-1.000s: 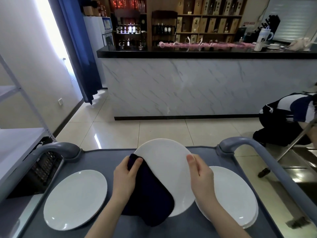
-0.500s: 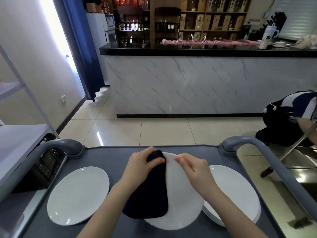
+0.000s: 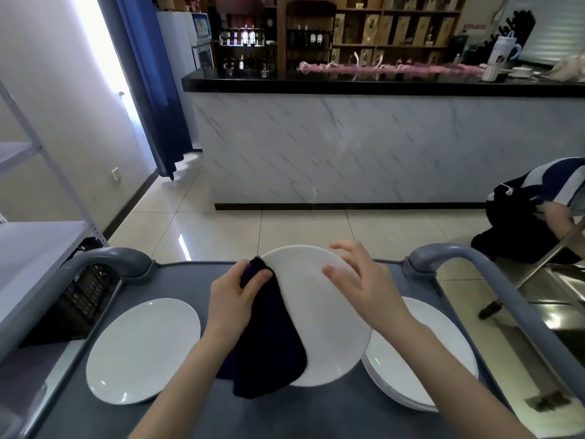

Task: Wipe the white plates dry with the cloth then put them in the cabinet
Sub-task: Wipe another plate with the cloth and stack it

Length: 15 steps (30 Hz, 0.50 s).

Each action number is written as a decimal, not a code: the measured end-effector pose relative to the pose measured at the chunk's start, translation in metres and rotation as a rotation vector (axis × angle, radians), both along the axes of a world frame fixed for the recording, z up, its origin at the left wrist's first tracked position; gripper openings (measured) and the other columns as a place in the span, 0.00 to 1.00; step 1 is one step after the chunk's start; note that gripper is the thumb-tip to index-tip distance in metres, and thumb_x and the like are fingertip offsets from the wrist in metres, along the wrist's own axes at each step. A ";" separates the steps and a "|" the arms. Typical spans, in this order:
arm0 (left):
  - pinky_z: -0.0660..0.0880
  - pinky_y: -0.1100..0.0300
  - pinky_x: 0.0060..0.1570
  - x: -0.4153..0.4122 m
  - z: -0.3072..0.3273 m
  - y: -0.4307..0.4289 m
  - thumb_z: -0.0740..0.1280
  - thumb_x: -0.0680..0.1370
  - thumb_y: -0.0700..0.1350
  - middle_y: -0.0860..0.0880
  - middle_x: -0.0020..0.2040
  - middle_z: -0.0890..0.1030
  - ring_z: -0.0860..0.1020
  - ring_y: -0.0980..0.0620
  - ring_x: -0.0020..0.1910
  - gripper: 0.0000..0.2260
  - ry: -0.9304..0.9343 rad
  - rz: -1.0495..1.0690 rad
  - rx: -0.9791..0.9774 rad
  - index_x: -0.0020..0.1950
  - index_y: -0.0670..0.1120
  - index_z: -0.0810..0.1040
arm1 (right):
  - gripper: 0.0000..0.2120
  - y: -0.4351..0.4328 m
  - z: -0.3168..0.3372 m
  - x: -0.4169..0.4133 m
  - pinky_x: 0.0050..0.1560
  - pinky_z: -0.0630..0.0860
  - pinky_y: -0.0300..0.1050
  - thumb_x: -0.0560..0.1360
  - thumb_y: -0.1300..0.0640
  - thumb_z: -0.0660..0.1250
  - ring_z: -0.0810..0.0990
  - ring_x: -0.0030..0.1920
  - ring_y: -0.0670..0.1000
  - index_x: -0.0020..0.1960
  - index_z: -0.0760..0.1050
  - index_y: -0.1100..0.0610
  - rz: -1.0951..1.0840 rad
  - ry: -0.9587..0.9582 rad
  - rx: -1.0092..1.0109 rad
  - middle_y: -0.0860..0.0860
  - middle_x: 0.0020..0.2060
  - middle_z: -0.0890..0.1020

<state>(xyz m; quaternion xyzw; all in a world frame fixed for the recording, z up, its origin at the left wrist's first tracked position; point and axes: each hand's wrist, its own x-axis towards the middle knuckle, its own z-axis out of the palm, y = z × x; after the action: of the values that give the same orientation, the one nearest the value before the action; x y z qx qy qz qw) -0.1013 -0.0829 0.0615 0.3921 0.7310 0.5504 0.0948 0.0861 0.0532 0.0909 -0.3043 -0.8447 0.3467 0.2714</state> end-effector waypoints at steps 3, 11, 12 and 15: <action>0.68 0.67 0.35 -0.002 0.009 0.005 0.72 0.75 0.49 0.57 0.34 0.78 0.75 0.57 0.35 0.10 0.192 -0.124 -0.069 0.37 0.54 0.73 | 0.20 0.002 0.010 -0.015 0.47 0.75 0.44 0.73 0.32 0.59 0.79 0.44 0.49 0.60 0.69 0.39 0.145 -0.226 0.131 0.46 0.42 0.82; 0.69 0.71 0.38 0.000 -0.005 -0.003 0.69 0.78 0.46 0.60 0.35 0.80 0.76 0.62 0.37 0.10 -0.050 0.002 0.000 0.38 0.58 0.75 | 0.11 -0.014 -0.015 -0.013 0.38 0.69 0.41 0.79 0.48 0.66 0.73 0.34 0.50 0.43 0.78 0.53 -0.024 0.195 -0.063 0.53 0.33 0.77; 0.69 0.68 0.37 0.003 -0.011 -0.005 0.68 0.79 0.47 0.59 0.35 0.80 0.76 0.61 0.36 0.10 -0.122 0.072 0.020 0.38 0.56 0.75 | 0.14 -0.019 -0.019 -0.013 0.36 0.67 0.41 0.79 0.46 0.65 0.70 0.33 0.48 0.41 0.77 0.55 -0.103 0.265 -0.117 0.56 0.33 0.76; 0.69 0.57 0.36 0.015 -0.028 -0.007 0.66 0.80 0.50 0.57 0.34 0.78 0.73 0.60 0.33 0.12 -0.282 0.280 0.048 0.38 0.49 0.73 | 0.16 -0.035 -0.032 -0.017 0.35 0.66 0.37 0.80 0.46 0.63 0.69 0.34 0.45 0.40 0.75 0.56 -0.319 0.430 -0.287 0.57 0.34 0.75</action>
<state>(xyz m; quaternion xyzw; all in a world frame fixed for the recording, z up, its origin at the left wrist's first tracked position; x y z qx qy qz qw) -0.0860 -0.0898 0.0333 0.2078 0.7446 0.6249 0.1093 0.0692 0.0182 0.0586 -0.3881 -0.6518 0.4718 0.4493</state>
